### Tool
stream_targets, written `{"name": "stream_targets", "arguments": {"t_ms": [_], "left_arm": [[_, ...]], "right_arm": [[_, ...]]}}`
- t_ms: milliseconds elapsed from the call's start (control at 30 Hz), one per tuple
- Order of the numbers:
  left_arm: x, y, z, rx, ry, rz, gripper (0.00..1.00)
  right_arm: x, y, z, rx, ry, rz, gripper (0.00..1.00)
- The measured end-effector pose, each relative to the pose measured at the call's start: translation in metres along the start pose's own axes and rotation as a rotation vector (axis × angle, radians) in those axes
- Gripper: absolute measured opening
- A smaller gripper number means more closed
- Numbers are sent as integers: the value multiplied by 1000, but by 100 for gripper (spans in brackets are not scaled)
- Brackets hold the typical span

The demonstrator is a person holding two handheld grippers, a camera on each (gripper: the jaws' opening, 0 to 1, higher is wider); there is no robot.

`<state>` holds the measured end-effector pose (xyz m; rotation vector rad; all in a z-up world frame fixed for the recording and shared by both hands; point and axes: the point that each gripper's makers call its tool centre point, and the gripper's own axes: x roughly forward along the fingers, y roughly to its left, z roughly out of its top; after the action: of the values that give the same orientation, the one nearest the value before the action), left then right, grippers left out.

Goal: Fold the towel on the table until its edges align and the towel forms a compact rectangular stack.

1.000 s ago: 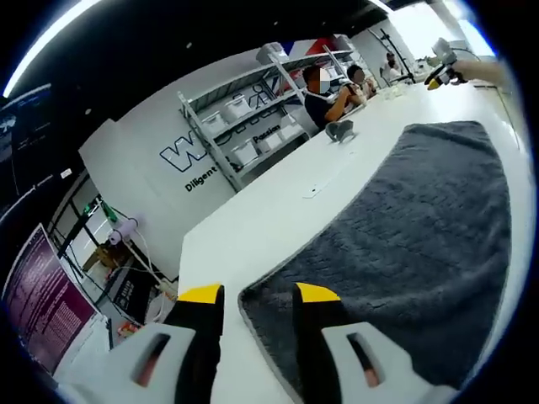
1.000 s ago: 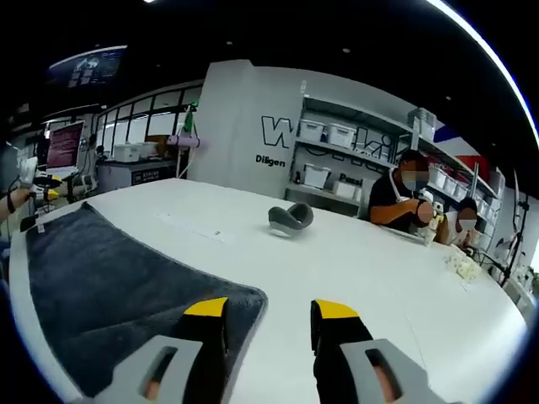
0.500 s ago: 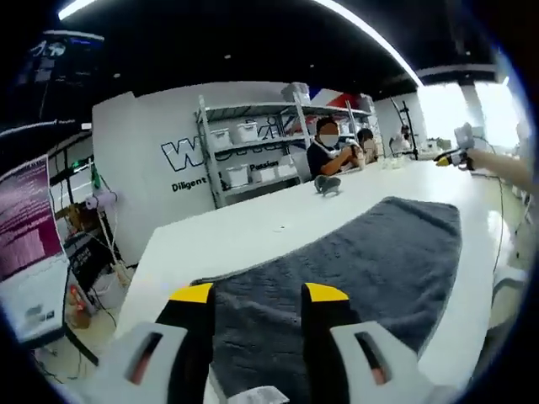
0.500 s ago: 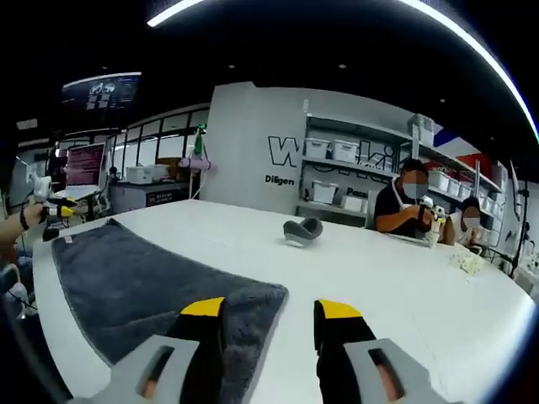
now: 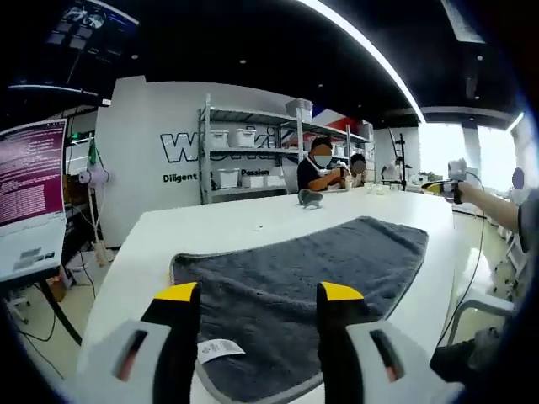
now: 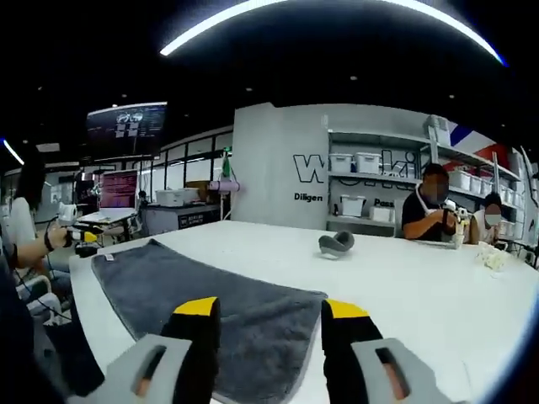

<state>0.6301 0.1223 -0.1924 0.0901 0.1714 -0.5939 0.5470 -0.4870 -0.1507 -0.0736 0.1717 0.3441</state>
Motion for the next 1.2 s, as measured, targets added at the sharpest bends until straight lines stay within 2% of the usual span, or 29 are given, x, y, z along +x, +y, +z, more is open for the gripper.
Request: {"name": "stream_targets", "arguments": {"t_ms": [167, 300, 433, 567, 733, 933, 1200], "left_arm": [[-17, -3, -14, -20, 24, -18, 72], [-34, -3, -23, -8, 32, -5, 75], [-47, -7, -34, -3, 39, 3, 77], [-58, -11, -45, 6, 45, 7, 81], [-68, -9, -54, -47, 32, 23, 83], [-76, -4, -64, -56, 30, 50, 87], [-81, -2, -67, -75, 19, 68, 92]], "right_arm": [[-6, 18, -16, -25, 52, 30, 63], [-13, 39, -31, -24, 65, 65, 67], [-17, 51, -44, -19, 88, 84, 70], [-23, 55, -51, 11, 84, 84, 76], [-28, 59, -55, 23, 87, 76, 80], [-29, 61, -57, 68, 81, 76, 85], [-24, 67, -64, 93, 96, 86, 93]]}}
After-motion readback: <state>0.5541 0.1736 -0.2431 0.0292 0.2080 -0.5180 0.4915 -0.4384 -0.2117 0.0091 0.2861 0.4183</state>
